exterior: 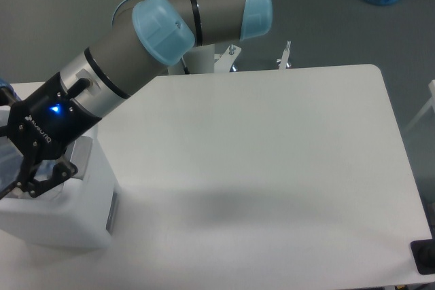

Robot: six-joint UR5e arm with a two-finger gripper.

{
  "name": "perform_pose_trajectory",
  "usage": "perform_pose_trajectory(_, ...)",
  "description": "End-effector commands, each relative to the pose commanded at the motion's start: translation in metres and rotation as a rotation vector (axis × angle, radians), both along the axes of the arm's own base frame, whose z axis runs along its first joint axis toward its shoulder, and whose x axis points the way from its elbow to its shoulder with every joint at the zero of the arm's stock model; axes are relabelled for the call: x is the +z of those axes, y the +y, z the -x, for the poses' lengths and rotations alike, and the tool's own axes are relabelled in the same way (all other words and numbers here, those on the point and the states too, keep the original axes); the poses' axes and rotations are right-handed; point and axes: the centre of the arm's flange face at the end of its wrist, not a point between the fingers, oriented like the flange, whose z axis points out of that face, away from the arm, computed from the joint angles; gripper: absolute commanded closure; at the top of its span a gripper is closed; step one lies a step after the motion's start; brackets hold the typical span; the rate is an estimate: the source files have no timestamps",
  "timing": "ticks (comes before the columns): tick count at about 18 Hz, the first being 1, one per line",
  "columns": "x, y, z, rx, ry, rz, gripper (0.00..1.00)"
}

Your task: Place the trash in the trash can

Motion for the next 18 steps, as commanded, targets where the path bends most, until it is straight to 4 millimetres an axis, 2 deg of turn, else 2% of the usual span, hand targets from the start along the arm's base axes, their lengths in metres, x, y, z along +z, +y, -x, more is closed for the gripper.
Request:
perform_pose_trajectory(2, 0.000, -0.005, 0.015, 0.021, 0.003, -0.002, 0.00)
perform_pose_trajectory(6, 0.013, -0.040, 0.082, 0.135, 0.019, -0.017, 0.00)
perform_pose_trajectory(8, 0.008, -0.063, 0.124, 0.205, 0.016, -0.009, 0.00)
perform_pose_trajectory(9, 0.006, -0.071, 0.139, 0.225, 0.019, -0.008, 0.00)
perform_pose_trajectory(10, -0.002, -0.082, 0.158, 0.257, 0.019, 0.003, 0.00)
perform_pose_trajectory(12, -0.043, -0.117, 0.204, 0.334, 0.072, 0.066, 0.00)
perform_pose_trajectory(14, -0.075, -0.145, 0.234, 0.401, 0.178, 0.169, 0.00)
perform_pose_trajectory(15, -0.087, -0.155, 0.245, 0.424, 0.229, 0.218, 0.00)
perform_pose_trajectory(18, -0.118, -0.159, 0.260, 0.387, 0.376, 0.306, 0.00)
